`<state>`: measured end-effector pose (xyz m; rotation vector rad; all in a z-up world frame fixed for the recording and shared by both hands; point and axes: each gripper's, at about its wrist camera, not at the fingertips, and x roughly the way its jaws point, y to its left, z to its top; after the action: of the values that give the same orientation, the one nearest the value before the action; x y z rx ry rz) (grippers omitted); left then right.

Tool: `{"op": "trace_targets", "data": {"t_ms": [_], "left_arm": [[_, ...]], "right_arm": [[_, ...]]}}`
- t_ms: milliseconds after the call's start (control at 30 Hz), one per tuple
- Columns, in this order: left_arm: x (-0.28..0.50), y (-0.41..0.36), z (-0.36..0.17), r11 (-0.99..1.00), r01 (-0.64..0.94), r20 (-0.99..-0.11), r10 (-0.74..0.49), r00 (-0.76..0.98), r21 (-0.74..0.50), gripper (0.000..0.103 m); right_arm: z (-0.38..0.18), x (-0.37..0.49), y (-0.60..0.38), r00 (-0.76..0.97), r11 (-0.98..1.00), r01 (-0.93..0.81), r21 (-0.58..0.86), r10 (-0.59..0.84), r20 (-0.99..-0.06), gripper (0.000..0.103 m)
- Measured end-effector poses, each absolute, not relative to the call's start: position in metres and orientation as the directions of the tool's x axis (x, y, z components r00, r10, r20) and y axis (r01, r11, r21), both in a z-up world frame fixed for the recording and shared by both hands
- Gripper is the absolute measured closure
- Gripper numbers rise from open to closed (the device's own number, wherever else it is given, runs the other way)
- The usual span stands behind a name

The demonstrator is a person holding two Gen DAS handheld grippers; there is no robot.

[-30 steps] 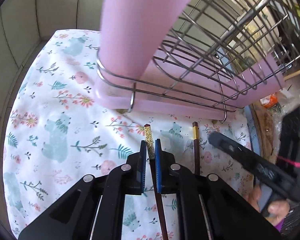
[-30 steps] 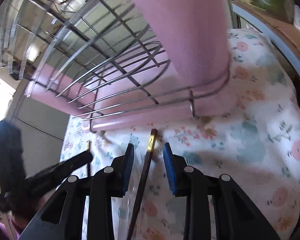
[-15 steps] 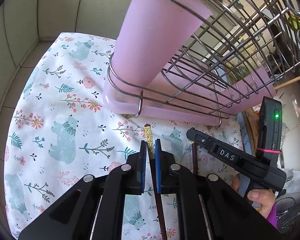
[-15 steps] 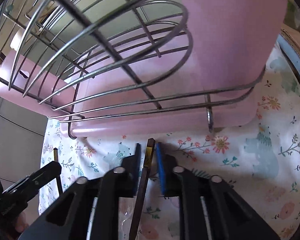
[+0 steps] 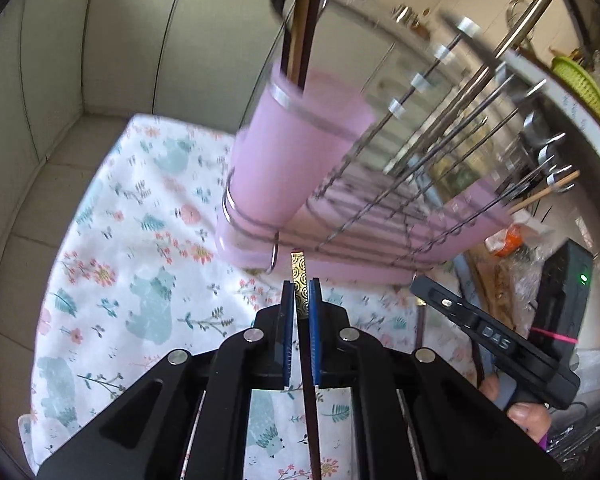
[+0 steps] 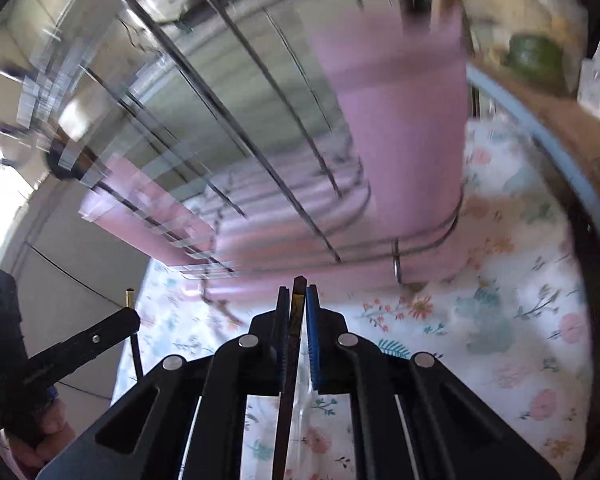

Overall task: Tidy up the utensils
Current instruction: 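Lift the gold-tipped chopstick up above the pink cup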

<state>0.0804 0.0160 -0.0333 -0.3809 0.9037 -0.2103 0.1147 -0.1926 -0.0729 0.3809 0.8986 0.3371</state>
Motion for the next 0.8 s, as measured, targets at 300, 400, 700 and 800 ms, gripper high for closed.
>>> {"op": "trace_targets", "data": {"t_ms": [300,400,700,800], "left_arm": [[0.043,0.015,0.014,0.925,0.05,-0.567,-0.272,0.778,-0.376,0.097],[0.029,0.018,0.026,0.923,0.057,-0.495,-0.256,0.831,-0.381,0.097],[0.002,0.012,0.046,0.949,0.075,-0.373,-0.191,0.908,-0.305,0.097],[-0.002,0.01,0.048,0.953,0.074,-0.359,-0.182,0.916,-0.293,0.097]], "right_arm": [[-0.014,0.063,-0.219,0.754,0.879,-0.198,0.434,0.419,-0.506,0.097],[0.003,0.045,-0.23,0.812,0.888,-0.22,0.403,0.396,-0.429,0.097],[0.028,0.021,-0.236,0.889,0.915,-0.234,0.33,0.339,-0.307,0.097],[0.035,0.006,-0.235,0.915,0.928,-0.235,0.291,0.312,-0.257,0.097]]}}
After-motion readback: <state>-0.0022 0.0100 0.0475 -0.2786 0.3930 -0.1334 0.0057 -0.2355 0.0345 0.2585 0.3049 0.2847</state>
